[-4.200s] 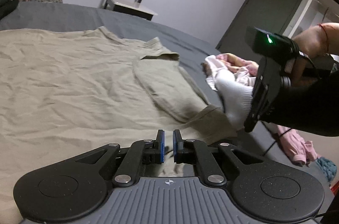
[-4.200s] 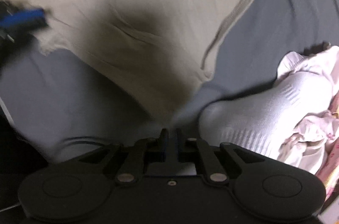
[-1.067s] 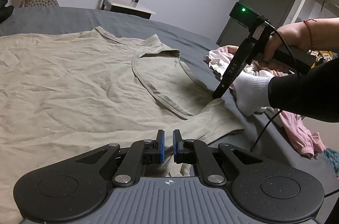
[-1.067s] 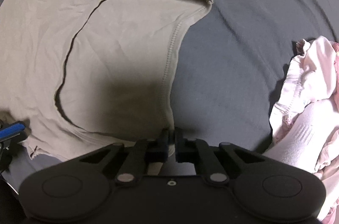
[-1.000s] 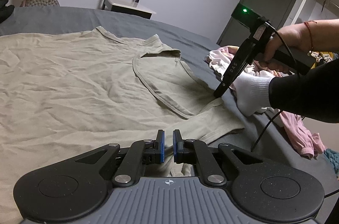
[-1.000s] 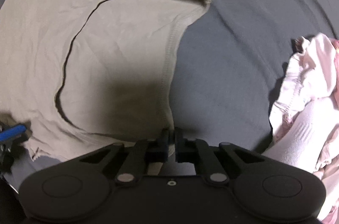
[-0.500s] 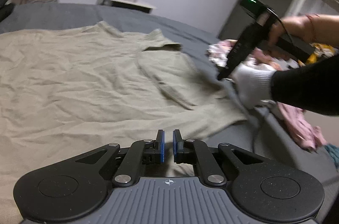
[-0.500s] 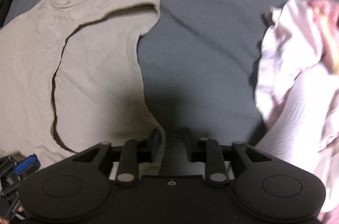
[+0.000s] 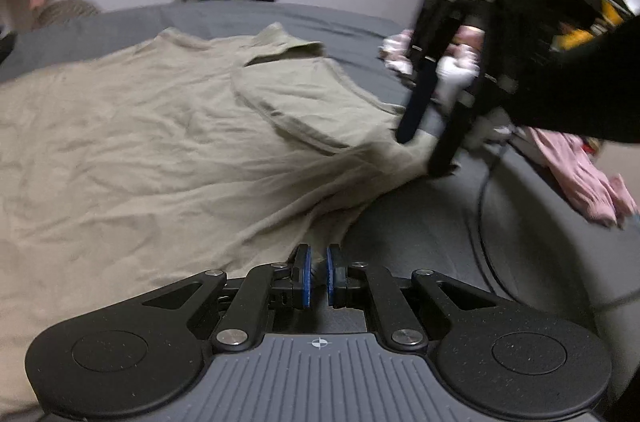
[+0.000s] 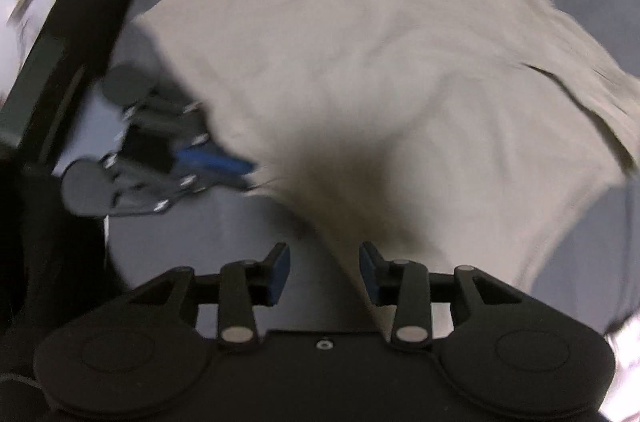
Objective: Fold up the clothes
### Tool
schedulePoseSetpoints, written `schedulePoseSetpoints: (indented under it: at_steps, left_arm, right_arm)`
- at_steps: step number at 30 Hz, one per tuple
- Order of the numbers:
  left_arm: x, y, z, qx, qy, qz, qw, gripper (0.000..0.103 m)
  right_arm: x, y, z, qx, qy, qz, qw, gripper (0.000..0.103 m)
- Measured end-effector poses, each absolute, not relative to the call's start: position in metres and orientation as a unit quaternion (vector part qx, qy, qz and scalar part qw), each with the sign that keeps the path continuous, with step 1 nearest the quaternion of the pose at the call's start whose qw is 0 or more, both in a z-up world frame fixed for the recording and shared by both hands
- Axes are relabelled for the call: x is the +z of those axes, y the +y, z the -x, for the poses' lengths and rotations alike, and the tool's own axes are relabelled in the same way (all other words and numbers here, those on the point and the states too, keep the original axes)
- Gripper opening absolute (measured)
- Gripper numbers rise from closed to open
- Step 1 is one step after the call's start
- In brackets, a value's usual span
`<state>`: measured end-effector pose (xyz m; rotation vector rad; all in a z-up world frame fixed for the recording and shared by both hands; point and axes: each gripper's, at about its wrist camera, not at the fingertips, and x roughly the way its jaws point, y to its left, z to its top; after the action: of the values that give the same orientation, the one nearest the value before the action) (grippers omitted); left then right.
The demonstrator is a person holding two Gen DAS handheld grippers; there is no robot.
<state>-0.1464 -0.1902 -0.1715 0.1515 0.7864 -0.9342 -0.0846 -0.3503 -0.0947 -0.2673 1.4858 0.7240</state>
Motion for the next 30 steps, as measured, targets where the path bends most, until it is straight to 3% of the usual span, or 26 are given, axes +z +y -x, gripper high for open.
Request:
schedulePoseSetpoints:
  at_steps: [2,3,4,13,18,30]
  left_arm:
    - [-0.172,-0.192,0.146,-0.424,0.375,-0.066,0.822,0.032]
    - [-0.172,-0.193,0.148,-0.42,0.374,-0.069,0.824,0.061]
    - [-0.172,-0.194,0.151,-0.419,0.371,-0.076,0.825,0.078]
    - [-0.166,-0.168,0.169,-0.421,0.365,-0.117,0.822,0.08]
    - [-0.158,-0.153,0.17,-0.437,0.352,-0.125,0.818,0.08]
    - [-0.154,-0.145,0.163,-0.441,0.35,-0.099,0.82,0.08]
  right_arm:
    - [-0.097,-0.339,0.082,0.333,0.662,0.123,0.66,0.038]
    - [-0.099,-0.335,0.083,0.337,0.658,0.12,0.663,0.039]
    - [-0.1,-0.332,0.084,0.342,0.652,0.117,0.666,0.039]
    - [-0.112,-0.301,0.093,0.383,0.6,0.087,0.697,0.038]
    - [-0.124,-0.277,0.101,0.396,0.577,0.123,0.704,0.027]
    - [-0.14,-0.275,0.09,0.363,0.612,0.134,0.689,0.023]
